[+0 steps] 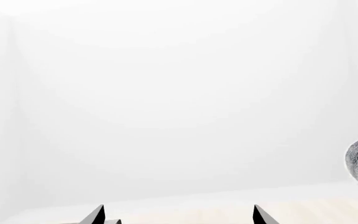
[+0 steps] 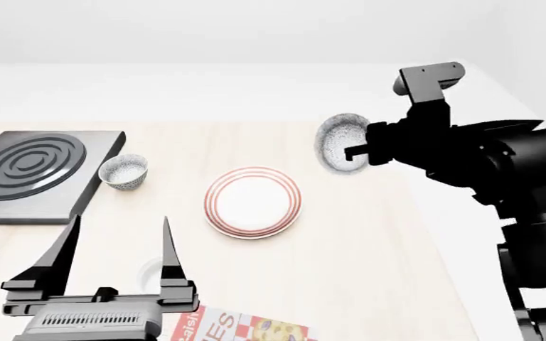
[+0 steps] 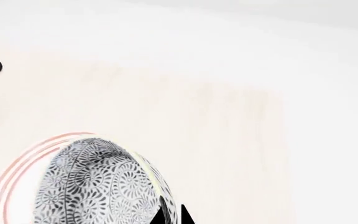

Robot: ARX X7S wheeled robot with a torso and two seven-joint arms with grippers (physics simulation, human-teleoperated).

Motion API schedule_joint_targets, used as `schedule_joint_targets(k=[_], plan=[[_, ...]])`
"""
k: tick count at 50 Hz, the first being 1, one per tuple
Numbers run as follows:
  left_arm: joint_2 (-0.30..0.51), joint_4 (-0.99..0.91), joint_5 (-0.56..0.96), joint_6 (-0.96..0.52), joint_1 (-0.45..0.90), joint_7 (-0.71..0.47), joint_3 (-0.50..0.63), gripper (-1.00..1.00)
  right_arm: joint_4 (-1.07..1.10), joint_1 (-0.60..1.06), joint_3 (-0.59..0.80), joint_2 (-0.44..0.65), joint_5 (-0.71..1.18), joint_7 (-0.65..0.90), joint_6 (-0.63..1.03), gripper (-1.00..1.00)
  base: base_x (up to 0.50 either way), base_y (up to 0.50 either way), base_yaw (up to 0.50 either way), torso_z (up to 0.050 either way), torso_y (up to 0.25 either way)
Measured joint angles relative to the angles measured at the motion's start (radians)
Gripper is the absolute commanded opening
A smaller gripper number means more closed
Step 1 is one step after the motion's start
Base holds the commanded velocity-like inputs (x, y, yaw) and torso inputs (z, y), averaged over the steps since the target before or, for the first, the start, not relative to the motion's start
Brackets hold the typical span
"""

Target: Pick the akita bowl next to the cookies box and place it on the plate.

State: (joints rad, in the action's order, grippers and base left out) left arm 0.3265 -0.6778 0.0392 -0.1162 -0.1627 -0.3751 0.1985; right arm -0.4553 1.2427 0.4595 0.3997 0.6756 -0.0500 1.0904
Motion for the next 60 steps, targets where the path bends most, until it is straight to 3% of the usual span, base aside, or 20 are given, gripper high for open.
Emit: schedule_joint_targets(k=[12,19,26,45,60], plan=[[0.005,-0.003,0.006,0.000,-0.001,-0.004,0.003,1.00,-0.505,0.171,0.059,-0.228,-0.123,-0.087,-0.292,-1.00,0.00,0.00,0.00,0.000,0.000],[0.008,-0.006,0.008,0.001,-0.001,-0.004,0.008,1.00,-0.683,0.209,0.091,-0.314,-0.112,-0.085,-0.410,-1.00,0.00,0.00,0.00,0.000,0.000],[0.012,-0.013,0.013,-0.001,-0.004,-0.007,0.009,1.00,-0.773,0.214,0.243,-0.357,0.063,-0.042,-0.504,-1.00,0.00,0.00,0.00,0.000,0.001],[0.019,-0.016,0.027,-0.003,-0.002,-0.012,0.007,1.00,-0.813,0.214,0.891,-0.393,0.787,0.035,-0.681,-1.00,0.00,0.00,0.00,0.000,0.000],[0.021,-0.008,0.038,0.012,0.000,-0.015,0.008,1.00,-0.778,0.174,1.108,-0.398,1.057,0.058,-0.749,-1.00,0.00,0.00,0.00,0.000,0.001]])
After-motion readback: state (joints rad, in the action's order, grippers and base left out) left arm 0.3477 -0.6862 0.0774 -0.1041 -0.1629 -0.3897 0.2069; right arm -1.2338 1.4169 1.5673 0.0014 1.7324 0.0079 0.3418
